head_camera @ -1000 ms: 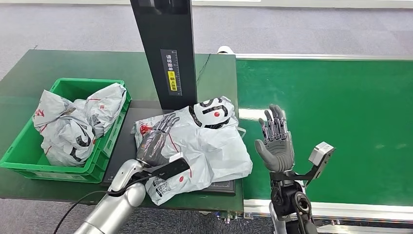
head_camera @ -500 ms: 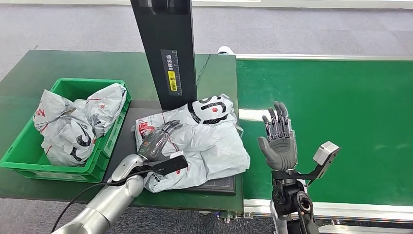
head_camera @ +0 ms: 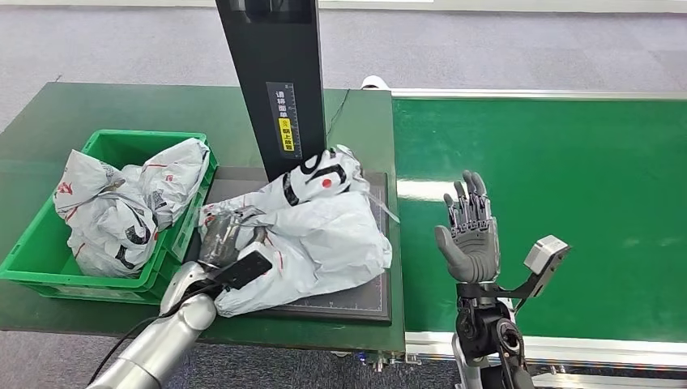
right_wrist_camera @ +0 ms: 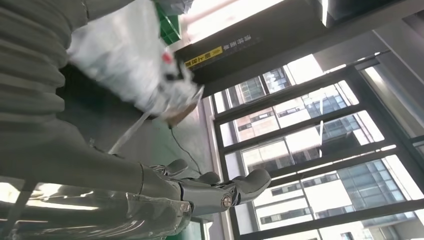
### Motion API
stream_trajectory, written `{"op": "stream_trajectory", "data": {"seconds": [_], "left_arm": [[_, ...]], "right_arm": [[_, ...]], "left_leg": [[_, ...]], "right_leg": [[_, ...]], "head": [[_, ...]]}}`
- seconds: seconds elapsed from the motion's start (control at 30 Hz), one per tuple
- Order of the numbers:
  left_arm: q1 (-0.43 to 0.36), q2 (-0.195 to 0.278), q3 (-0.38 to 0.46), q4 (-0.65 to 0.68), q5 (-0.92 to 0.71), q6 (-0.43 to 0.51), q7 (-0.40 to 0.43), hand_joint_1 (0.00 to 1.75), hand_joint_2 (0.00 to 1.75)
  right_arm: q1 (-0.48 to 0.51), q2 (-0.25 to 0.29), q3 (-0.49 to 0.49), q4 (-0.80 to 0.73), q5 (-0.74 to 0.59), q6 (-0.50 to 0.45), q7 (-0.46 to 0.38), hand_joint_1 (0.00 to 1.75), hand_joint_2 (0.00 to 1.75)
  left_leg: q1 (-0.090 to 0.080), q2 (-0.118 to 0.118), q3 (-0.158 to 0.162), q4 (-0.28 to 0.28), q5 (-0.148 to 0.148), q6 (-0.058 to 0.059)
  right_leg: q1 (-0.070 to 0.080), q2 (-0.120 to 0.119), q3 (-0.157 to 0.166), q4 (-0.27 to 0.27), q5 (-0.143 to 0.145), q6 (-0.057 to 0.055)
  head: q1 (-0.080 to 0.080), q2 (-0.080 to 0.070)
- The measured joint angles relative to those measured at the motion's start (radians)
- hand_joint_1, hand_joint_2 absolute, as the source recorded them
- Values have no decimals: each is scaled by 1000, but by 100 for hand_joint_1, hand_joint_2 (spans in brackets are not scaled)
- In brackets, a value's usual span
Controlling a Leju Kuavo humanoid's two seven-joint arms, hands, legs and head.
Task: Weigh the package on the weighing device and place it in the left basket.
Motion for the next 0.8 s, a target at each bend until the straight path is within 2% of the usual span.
{"op": "stream_trajectory", "data": {"seconds": [0.17, 0.4, 0.63, 0.8], "left_arm": [[153, 38, 106, -312, 171, 104, -116, 175, 175], [328, 45, 241, -709, 294, 168, -241, 175, 175], [390, 45, 297, -868, 329, 168, -261, 175, 175], [400, 45, 350, -948, 494, 119, -301, 175, 175]], "right_arm": [[30, -7, -11, -3, -7, -26, -5, 0, 175], [85, -10, -18, -28, -11, -37, -14, 0, 175], [95, -10, -19, -38, -11, -37, -14, 0, 175], [95, -6, -26, -38, -4, -37, -15, 0, 175]], "left_leg": [[0, 0, -1, 0, 0, 0], [0, 1, -2, 0, -1, 0], [0, 0, 0, 0, -1, 0], [0, 0, 0, 0, -1, 0]], "right_leg": [[0, 0, -1, 0, -1, 0], [0, 0, -1, 0, -1, 0], [0, 0, 0, 0, -1, 0], [0, 0, 0, 0, -1, 0]], "head": [[0, 0], [0, 0], [0, 0], [0, 0]]}}
